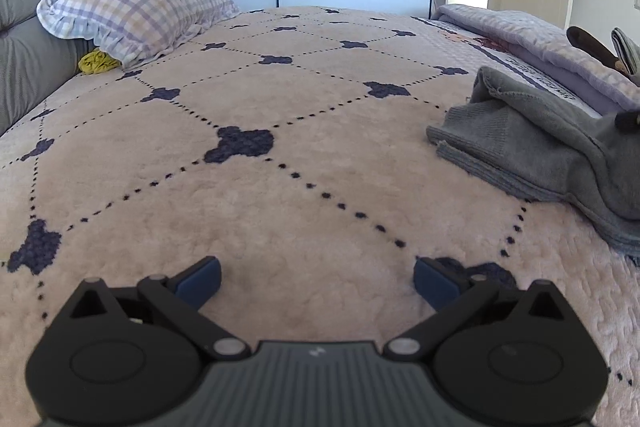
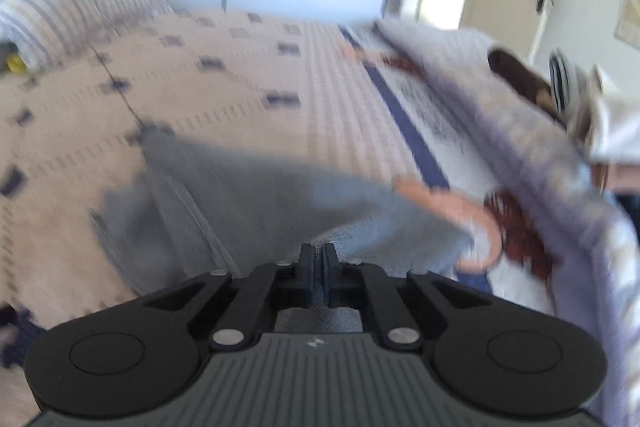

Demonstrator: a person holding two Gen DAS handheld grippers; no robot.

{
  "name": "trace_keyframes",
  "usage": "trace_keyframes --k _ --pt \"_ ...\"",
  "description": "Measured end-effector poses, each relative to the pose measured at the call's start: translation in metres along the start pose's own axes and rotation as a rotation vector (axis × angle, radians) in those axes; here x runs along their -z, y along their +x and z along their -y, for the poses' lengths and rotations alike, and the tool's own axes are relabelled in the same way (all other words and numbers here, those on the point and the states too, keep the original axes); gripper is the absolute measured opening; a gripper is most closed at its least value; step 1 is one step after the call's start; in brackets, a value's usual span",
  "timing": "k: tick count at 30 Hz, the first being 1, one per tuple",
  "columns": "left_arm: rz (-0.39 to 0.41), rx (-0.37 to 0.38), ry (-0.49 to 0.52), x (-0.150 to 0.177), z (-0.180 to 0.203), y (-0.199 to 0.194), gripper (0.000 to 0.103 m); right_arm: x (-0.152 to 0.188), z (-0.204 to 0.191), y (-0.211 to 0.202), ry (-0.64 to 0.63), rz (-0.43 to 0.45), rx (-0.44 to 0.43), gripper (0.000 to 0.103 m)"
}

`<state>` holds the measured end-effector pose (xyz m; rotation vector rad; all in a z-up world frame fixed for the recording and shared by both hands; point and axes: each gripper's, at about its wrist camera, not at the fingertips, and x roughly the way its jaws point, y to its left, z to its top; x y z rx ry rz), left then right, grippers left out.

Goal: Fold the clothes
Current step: 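Grasp the crumpled grey sweater with both grippers and lift it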

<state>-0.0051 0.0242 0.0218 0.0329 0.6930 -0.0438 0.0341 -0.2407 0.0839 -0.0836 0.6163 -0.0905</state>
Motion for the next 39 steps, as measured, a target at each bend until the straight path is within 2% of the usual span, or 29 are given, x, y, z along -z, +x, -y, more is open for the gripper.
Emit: trace_keyframes --k 2,7,10,13,15,16,18,19,20,22,24,26,28,29,31,33,34,37,39 --pt "0.005 -0.014 -0.041 -0.008 -0.014 -0.012 0.103 -0.032 -0.007 -0.032 0.002 0.08 -0.071 0.005" --pt "0.066 0.055 -0.102 -0.034 -0.049 -0.058 0.103 -0.12 -0.018 -0.12 0.03 0.275 -0.293 0.004" --pt "0.117 0.091 -0.116 -0.053 -0.069 -0.091 0.103 -0.167 -0.027 -0.181 0.009 0.404 -0.467 0.004" --pt "0.17 0.125 -0.137 -0.073 -0.085 -0.124 0.103 -0.198 -0.029 -0.229 -0.004 0.521 -0.557 0.004" --pt "0.211 0.153 -0.126 -0.082 -0.09 -0.14 0.103 -0.209 -0.025 -0.242 0.02 0.545 -0.618 0.004" --pt "0.228 0.162 -0.107 -0.085 -0.09 -0.146 0.103 -0.211 -0.024 -0.243 0.031 0.538 -0.646 0.005" --pt "0.257 0.156 -0.061 -0.085 -0.09 -0.152 0.103 -0.202 -0.031 -0.227 -0.017 0.463 -0.616 0.006" --pt "0.262 0.142 -0.042 -0.084 -0.089 -0.151 0.103 -0.192 -0.033 -0.213 -0.03 0.42 -0.57 0.006" --pt "0.251 0.128 -0.029 -0.08 -0.089 -0.146 0.103 -0.182 -0.034 -0.199 -0.038 0.376 -0.526 0.007" --pt "0.185 0.137 0.0 -0.071 -0.086 -0.133 0.102 -0.156 -0.022 -0.171 0.052 0.269 -0.468 0.007" --pt "0.134 0.209 0.038 -0.058 -0.082 -0.123 0.095 -0.134 -0.011 -0.146 0.122 0.2 -0.394 0.007" --pt "0.084 0.261 0.044 -0.049 -0.082 -0.114 0.079 -0.11 -0.011 -0.129 0.118 0.147 -0.346 0.011" --pt "0.024 0.293 0.012 -0.041 -0.089 -0.102 0.07 -0.086 -0.018 -0.114 0.103 0.08 -0.365 0.013" --pt "-0.001 0.289 -0.008 -0.037 -0.094 -0.096 0.064 -0.074 -0.026 -0.107 0.093 0.045 -0.383 0.022" --pt "-0.025 0.242 -0.022 -0.032 -0.102 -0.087 0.063 -0.05 -0.044 -0.093 0.071 -0.026 -0.418 0.04" --pt "-0.01 0.165 0.007 -0.031 -0.103 -0.081 0.071 -0.03 -0.067 -0.083 0.0 -0.084 -0.468 0.043" --pt "-0.013 0.147 0.013 -0.03 -0.105 -0.077 0.082 -0.021 -0.079 -0.079 -0.041 -0.114 -0.506 0.044" --pt "-0.05 0.146 0.01 -0.028 -0.11 -0.058 0.085 -0.003 -0.104 -0.071 -0.091 -0.168 -0.572 0.044" --pt "-0.08 0.117 0.0 -0.024 -0.112 -0.045 0.085 0.005 -0.119 -0.068 -0.104 -0.194 -0.603 0.044"
